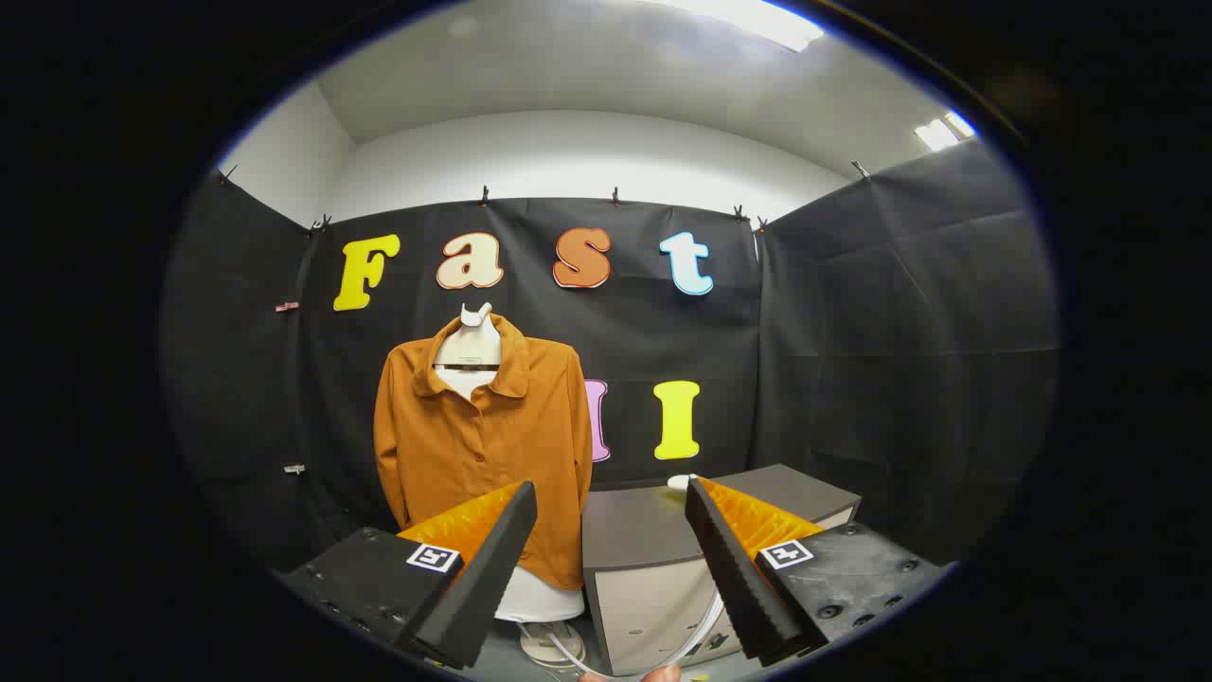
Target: Iron the clothes twice with a garment steamer, once on the left side and once on the right side.
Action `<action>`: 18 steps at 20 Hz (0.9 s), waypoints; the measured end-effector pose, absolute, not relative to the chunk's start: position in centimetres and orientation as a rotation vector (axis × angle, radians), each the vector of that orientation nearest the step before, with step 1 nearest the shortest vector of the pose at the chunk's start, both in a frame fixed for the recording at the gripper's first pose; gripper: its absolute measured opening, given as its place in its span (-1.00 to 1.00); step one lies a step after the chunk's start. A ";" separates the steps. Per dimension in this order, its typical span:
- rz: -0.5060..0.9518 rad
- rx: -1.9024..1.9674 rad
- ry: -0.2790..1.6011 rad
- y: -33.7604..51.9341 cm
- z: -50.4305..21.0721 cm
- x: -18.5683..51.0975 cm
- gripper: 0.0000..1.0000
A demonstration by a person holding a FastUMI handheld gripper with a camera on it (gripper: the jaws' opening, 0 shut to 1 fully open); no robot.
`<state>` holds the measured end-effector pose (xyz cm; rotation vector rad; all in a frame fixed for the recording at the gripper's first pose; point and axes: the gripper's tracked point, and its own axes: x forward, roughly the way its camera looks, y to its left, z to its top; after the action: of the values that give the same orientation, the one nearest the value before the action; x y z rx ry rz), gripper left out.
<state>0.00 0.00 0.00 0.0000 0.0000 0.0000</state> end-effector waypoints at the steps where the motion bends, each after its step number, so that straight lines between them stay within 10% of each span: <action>1: 0.000 0.001 0.001 -0.1 -0.1 0.0 0.98; 18: 0.018 0.019 0.014 -0.6 0.0 1.8 0.98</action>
<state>1.76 -0.61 0.05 0.0185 0.0142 0.0179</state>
